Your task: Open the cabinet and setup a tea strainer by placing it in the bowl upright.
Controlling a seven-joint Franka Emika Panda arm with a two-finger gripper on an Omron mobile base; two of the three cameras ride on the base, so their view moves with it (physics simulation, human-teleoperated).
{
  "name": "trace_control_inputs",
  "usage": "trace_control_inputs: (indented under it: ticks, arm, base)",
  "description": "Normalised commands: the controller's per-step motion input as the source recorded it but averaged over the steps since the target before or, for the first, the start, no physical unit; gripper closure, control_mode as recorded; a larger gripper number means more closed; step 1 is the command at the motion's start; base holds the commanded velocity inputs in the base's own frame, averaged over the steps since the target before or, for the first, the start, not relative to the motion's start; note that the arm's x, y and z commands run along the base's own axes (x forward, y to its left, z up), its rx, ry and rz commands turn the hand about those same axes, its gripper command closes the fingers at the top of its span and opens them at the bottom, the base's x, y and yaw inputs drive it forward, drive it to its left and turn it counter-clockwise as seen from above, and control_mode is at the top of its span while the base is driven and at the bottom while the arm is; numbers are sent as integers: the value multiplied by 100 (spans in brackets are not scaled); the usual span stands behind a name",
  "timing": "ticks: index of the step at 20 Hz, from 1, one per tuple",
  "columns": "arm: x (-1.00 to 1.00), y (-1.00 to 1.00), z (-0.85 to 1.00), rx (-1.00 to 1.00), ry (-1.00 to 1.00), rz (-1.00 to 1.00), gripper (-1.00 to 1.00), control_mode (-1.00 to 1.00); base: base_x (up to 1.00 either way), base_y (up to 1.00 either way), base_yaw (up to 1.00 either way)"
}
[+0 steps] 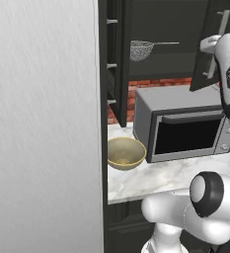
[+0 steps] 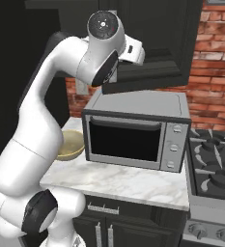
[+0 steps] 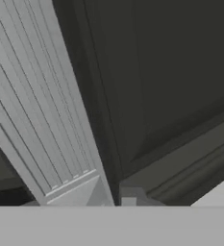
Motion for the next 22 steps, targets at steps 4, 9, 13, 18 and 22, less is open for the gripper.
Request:
trace_control_inputs:
  ticks: [4,9,13,18,22]
  arm:
    - [-59,-86,2,3,1,0,100,-100]
    - [-53,-41,7,2,0,0,100,-100]
    - [-41,-10,2,0,0,0,100,-100]
    - [-50,0,9,0,0,-5,-100,-100]
    - [-57,0,24,-6,0,-11,-100,-100]
  base:
    - [0,0,0]
    - [0,0,0]
    - [0,0,0]
    - [0,0,0]
    - [0,0,0]
